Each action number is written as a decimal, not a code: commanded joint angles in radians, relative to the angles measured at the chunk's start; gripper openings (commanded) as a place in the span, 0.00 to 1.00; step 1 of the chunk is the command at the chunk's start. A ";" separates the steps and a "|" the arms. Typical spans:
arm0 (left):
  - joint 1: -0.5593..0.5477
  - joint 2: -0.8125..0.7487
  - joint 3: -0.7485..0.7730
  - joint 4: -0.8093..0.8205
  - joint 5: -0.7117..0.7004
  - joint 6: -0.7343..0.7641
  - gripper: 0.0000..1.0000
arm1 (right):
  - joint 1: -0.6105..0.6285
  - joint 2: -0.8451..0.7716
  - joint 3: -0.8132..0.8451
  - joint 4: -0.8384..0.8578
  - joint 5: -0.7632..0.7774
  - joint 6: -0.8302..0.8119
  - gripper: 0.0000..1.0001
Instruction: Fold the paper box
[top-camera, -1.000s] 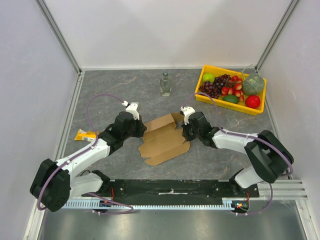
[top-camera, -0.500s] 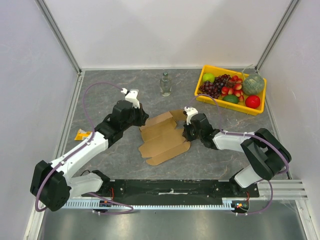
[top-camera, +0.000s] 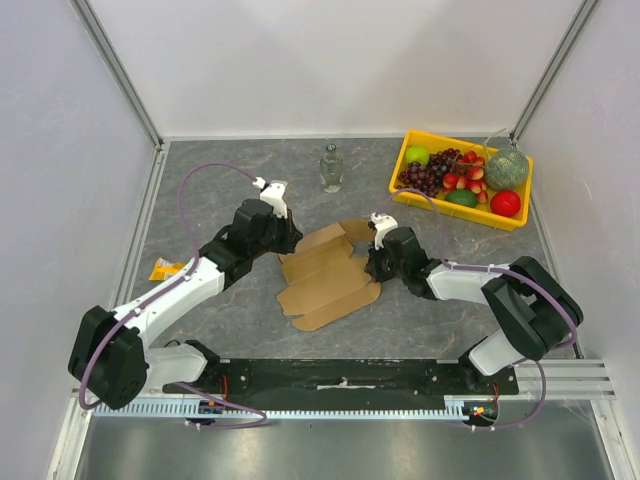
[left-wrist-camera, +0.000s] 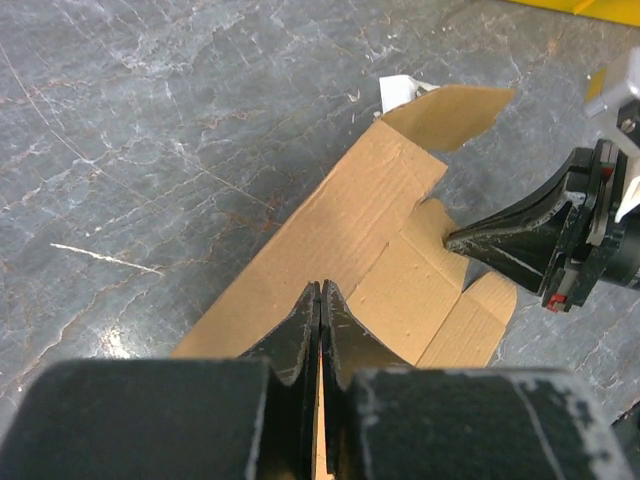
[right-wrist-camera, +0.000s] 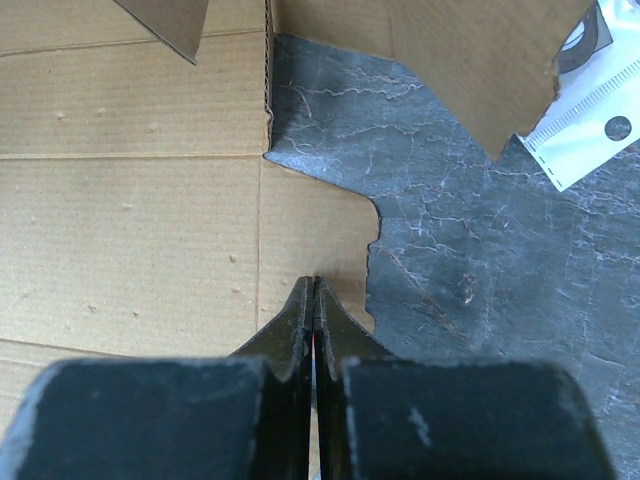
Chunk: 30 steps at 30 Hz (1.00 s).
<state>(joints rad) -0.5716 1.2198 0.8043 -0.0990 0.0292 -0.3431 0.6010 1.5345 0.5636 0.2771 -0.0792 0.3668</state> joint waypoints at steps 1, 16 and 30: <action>-0.005 0.003 -0.028 0.050 0.049 0.027 0.02 | -0.006 -0.028 0.010 -0.036 -0.008 -0.008 0.02; -0.010 -0.031 -0.100 0.091 0.049 0.012 0.02 | -0.056 -0.168 0.264 -0.387 0.039 -0.225 0.37; -0.010 -0.052 -0.091 0.096 0.055 0.010 0.02 | -0.142 0.015 0.600 -0.619 -0.071 -0.607 0.69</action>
<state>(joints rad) -0.5793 1.2091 0.7036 -0.0486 0.0635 -0.3431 0.5152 1.4876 1.0893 -0.2455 -0.0334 -0.0883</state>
